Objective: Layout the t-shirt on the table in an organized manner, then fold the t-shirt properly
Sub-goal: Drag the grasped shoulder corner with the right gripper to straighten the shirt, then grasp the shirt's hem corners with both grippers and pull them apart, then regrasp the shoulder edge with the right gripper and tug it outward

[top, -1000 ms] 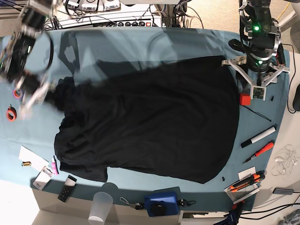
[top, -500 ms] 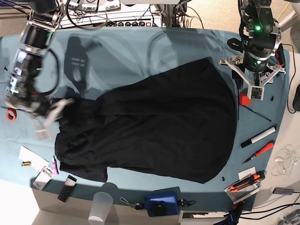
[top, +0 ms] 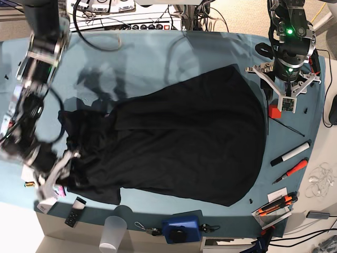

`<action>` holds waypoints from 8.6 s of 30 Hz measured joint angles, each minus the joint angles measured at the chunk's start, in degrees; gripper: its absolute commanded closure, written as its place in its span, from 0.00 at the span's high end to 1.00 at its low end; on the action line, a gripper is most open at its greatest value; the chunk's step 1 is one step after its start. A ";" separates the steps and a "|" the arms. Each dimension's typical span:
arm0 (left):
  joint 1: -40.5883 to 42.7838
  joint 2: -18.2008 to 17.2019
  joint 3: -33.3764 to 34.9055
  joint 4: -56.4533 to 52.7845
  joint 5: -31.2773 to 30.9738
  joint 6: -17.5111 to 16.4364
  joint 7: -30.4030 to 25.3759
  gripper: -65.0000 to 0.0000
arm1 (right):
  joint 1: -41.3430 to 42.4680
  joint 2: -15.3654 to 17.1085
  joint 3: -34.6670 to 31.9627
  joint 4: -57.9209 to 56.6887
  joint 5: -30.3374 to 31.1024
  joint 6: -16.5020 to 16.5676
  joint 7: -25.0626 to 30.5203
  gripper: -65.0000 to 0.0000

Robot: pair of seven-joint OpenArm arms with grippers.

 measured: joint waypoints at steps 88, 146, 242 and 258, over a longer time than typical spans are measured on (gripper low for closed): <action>0.00 0.02 0.00 -4.07 -4.50 -2.80 -4.57 0.42 | -54.05 -7.41 12.02 46.93 -5.22 -0.92 2.73 0.00; -1.79 3.02 -19.12 -21.42 -16.11 -14.51 2.45 0.00 | -71.95 -7.43 35.69 47.06 0.37 -3.37 -9.20 0.00; -16.92 -3.52 -9.97 -30.25 -17.14 -6.14 -8.63 0.00 | -39.34 14.47 -19.19 37.27 -25.18 0.22 2.25 0.26; -15.17 -3.52 -9.97 -30.25 -9.09 -6.10 -10.99 0.00 | -34.80 14.49 -32.02 37.24 -32.85 0.35 5.92 0.14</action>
